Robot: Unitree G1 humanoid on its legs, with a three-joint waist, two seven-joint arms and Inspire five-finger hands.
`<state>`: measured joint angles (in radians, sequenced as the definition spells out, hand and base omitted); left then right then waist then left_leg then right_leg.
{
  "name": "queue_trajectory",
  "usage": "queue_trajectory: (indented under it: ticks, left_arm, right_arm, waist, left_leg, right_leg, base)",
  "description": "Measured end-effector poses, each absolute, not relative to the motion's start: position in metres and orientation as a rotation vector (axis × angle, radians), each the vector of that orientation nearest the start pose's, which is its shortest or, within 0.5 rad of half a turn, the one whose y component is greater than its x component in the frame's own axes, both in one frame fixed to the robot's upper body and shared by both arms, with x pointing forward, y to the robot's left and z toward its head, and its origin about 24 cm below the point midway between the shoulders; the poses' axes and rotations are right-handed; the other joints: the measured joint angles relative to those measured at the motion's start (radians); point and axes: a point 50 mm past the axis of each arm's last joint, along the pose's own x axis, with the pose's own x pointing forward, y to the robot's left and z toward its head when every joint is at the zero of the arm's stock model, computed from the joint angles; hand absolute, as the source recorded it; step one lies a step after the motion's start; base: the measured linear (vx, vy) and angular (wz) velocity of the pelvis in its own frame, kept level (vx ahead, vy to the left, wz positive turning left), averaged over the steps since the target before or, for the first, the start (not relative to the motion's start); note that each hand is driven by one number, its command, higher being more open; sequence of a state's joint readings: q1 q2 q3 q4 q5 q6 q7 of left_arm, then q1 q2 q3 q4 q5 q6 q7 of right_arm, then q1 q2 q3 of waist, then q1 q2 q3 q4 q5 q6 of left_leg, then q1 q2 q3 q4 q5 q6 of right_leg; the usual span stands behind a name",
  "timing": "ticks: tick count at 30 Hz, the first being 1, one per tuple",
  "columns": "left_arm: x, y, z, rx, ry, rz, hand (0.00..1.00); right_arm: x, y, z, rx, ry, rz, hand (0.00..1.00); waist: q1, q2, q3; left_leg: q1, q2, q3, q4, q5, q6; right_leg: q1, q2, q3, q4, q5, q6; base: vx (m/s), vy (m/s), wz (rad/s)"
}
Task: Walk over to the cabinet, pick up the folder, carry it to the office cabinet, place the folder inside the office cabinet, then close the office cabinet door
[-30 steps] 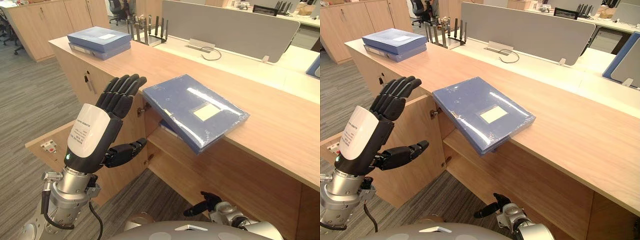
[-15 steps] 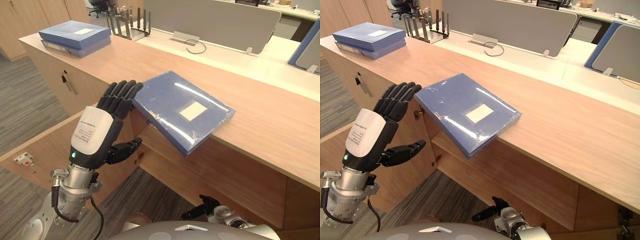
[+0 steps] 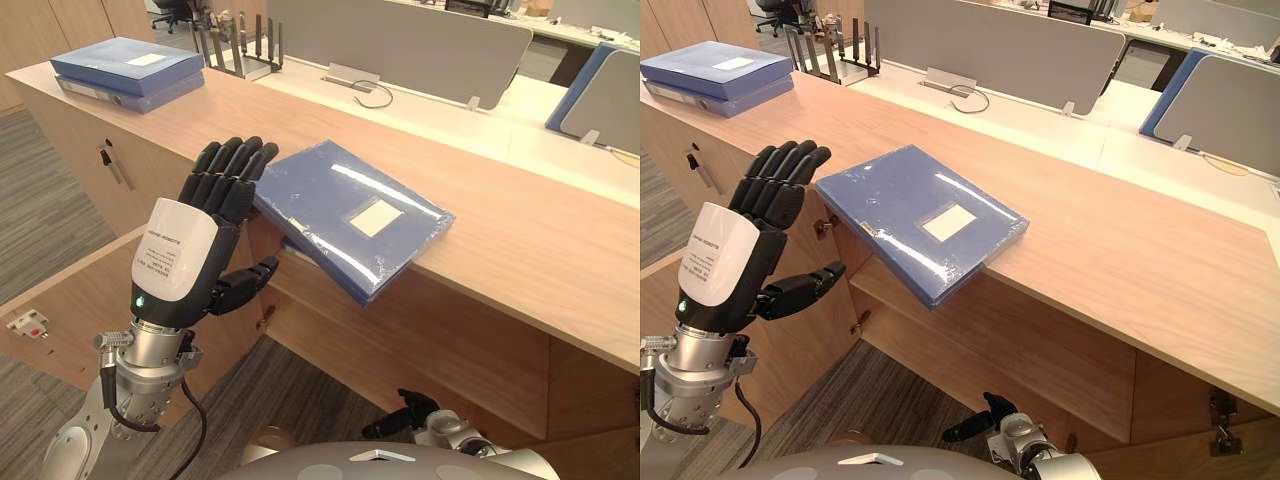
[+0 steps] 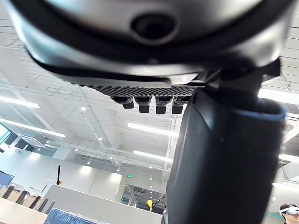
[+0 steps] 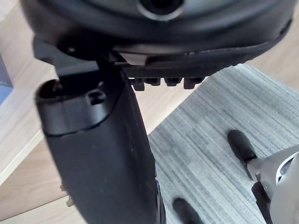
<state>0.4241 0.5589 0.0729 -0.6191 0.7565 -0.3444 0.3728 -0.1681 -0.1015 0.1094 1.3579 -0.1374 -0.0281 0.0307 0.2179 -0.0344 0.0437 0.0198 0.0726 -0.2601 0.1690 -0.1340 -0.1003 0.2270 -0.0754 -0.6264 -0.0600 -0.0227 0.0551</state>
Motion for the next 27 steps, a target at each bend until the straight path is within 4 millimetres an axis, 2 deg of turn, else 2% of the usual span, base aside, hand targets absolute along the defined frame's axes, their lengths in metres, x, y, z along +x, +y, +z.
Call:
queue_trajectory:
  ticks: [7, 13, 16, 21, 27]
  left_arm:
    - [0.153, 0.171, 0.133, 1.113, -0.731, -0.074, 1.00]
    - [0.156, 0.157, 0.111, 1.071, -0.664, -0.227, 1.00]
    - [0.157, 0.157, 0.103, 1.083, -0.627, -0.263, 1.00]
    - [0.157, 0.158, 0.102, 1.086, -0.623, -0.266, 1.00]
    - [0.160, 0.163, 0.090, 1.165, -0.576, -0.278, 1.00]
  right_arm:
    - [0.131, -0.178, -0.162, -0.290, 1.170, 0.162, 1.00]
    - [0.131, -0.176, -0.162, -0.304, 1.169, 0.177, 1.00]
    - [0.131, -0.174, -0.162, -0.303, 1.167, 0.177, 1.00]
    - [0.130, -0.169, -0.163, -0.296, 1.167, 0.179, 1.00]
    - [0.123, -0.171, -0.165, -0.293, 1.185, 0.171, 1.00]
  waist:
    - [-0.001, -0.001, -0.001]
    - [-0.010, -0.001, -0.001]
    - [-0.018, -0.001, -0.001]
    - [-0.033, 0.000, -0.003]
    - [-0.033, 0.006, -0.015]
  left_leg:
    - [0.000, 0.008, 0.018, 0.000, -0.001, -0.001]
    - [0.002, 0.014, 0.036, 0.001, -0.002, -0.003]
    - [0.006, 0.018, 0.048, 0.001, -0.004, -0.005]
    - [0.006, 0.025, 0.065, 0.001, -0.004, -0.006]
    - [0.006, 0.025, 0.069, 0.000, -0.004, -0.006]
  right_leg:
    - [-0.010, 0.004, 0.019, 0.000, 0.003, -0.004]
    - [-0.016, 0.007, 0.036, 0.000, 0.008, -0.010]
    - [-0.019, 0.009, 0.049, 0.000, 0.010, -0.012]
    - [-0.029, 0.012, 0.068, 0.000, 0.015, -0.017]
    - [-0.031, 0.012, 0.072, 0.001, 0.017, -0.017]
  base:
    - [0.00, -0.004, -0.08]
    - [-0.01, 0.002, -0.08]
    - [-0.01, 0.003, -0.11]
    - [-0.01, 0.000, -0.13]
    - [0.00, 0.002, -0.02]
